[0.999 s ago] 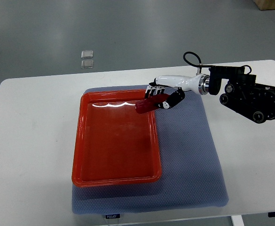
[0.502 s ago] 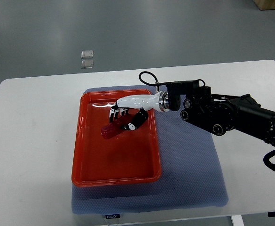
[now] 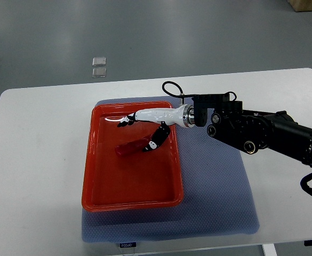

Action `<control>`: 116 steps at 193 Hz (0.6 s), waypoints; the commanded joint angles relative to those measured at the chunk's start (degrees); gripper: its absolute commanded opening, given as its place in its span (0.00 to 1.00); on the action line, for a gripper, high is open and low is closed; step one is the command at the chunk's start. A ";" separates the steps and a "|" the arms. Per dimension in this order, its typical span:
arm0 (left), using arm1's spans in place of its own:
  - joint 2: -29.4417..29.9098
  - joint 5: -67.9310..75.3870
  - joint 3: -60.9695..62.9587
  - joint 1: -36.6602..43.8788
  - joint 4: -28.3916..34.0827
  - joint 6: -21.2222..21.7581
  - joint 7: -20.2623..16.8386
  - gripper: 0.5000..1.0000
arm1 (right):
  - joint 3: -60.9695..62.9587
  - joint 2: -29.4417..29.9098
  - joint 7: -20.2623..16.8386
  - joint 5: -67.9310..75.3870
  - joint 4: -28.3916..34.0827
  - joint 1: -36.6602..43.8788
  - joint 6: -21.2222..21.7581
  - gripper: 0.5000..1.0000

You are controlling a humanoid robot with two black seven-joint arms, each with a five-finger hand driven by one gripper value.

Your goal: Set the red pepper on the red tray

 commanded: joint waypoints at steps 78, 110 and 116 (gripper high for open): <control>0.00 0.00 0.04 0.00 -0.01 -0.02 0.00 1.00 | 13.04 -5.16 -6.05 40.38 -4.03 -2.80 0.92 0.77; 0.00 0.00 0.04 0.00 -0.01 -0.02 0.00 1.00 | 18.67 -4.81 -7.19 56.04 -8.25 -5.88 1.01 0.77; 0.00 0.00 0.04 0.00 -0.01 -0.02 0.00 1.00 | 19.20 -4.90 -7.28 57.98 -8.69 -6.50 1.01 0.77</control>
